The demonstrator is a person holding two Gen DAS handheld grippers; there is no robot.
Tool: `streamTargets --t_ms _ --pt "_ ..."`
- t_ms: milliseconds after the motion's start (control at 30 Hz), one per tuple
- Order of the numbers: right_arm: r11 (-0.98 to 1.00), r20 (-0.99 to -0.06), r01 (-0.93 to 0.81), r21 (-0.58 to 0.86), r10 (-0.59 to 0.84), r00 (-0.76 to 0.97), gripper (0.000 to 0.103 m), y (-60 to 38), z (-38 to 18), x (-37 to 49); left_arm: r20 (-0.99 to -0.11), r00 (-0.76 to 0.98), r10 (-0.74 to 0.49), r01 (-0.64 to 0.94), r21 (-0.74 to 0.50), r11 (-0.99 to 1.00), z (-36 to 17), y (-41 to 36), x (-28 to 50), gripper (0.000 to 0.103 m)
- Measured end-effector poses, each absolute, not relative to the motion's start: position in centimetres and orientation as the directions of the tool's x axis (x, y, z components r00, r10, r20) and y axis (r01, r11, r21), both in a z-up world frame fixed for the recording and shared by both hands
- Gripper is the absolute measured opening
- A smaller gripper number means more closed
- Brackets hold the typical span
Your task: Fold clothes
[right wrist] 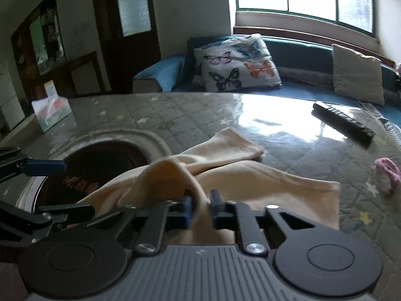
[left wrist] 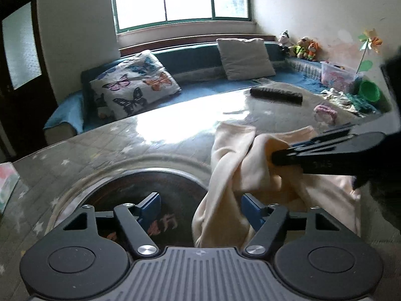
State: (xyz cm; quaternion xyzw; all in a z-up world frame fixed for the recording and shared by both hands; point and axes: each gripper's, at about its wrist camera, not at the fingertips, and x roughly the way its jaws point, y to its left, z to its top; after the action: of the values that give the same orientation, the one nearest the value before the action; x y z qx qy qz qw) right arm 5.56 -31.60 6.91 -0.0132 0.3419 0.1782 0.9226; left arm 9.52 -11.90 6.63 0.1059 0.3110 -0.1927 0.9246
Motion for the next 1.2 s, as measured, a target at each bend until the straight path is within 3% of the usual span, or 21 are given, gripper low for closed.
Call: streamTargets --t_ms 200,233,300,367,433,767,967,1033,1100,1200 --pt "0.958 -0.581 -0.277 0.076 0.269 0.768 0.003 -34.9 8.6 3.2 -0.637 0.703 -0.316 0.463 0.072 0.884 6.0 -14.0 12.1 0.071" --pt "0.963 -0.572 -0.258 0.070 0.251 0.781 0.003 -35.5 8.9 2.7 -0.645 0.695 -0.317 0.468 0.071 0.881 5.7 -14.3 12.5 0.067" --pt "0.973 -0.556 -0.218 0.073 0.221 0.801 0.003 -37.0 9.6 1.7 -0.673 0.667 -0.320 0.478 0.056 0.877 5.0 -14.6 13.4 0.049" --pt "0.984 -0.539 -0.163 0.076 0.178 0.823 0.003 -38.8 10.2 0.3 -0.691 0.647 -0.322 0.472 0.032 0.881 4.4 -14.3 13.9 0.017" --pt "0.991 -0.529 -0.109 0.083 0.136 0.838 0.003 -40.7 10.5 -1.2 -0.698 0.639 -0.323 0.458 0.008 0.889 4.1 -13.8 14.1 0.012" --pt "0.969 -0.576 0.186 0.160 -0.062 0.815 0.003 -49.6 8.3 -8.6 -0.642 0.719 -0.266 0.251 -0.117 0.961 7.4 -5.5 8.4 0.010" --pt "0.957 -0.593 0.219 0.191 -0.065 0.802 0.003 -50.5 7.6 -11.9 -0.684 0.656 -0.320 0.187 -0.264 0.946 8.2 -1.2 2.8 0.010" --pt "0.958 -0.592 0.216 0.191 -0.062 0.803 0.003 -50.5 7.8 -12.8 -0.699 0.643 -0.313 0.185 -0.255 0.949 8.4 -0.6 1.2 0.010" --pt "0.958 -0.609 0.220 0.184 -0.065 0.790 0.007 -50.6 7.6 -13.1 -0.726 0.629 -0.278 0.181 -0.212 0.961 8.1 -0.4 0.1 0.014" --pt "0.955 -0.630 0.242 0.169 -0.084 0.772 0.028 -51.1 7.3 -13.7 -0.762 0.609 -0.219 0.161 -0.152 0.975 7.2 -0.1 -0.6 0.025"
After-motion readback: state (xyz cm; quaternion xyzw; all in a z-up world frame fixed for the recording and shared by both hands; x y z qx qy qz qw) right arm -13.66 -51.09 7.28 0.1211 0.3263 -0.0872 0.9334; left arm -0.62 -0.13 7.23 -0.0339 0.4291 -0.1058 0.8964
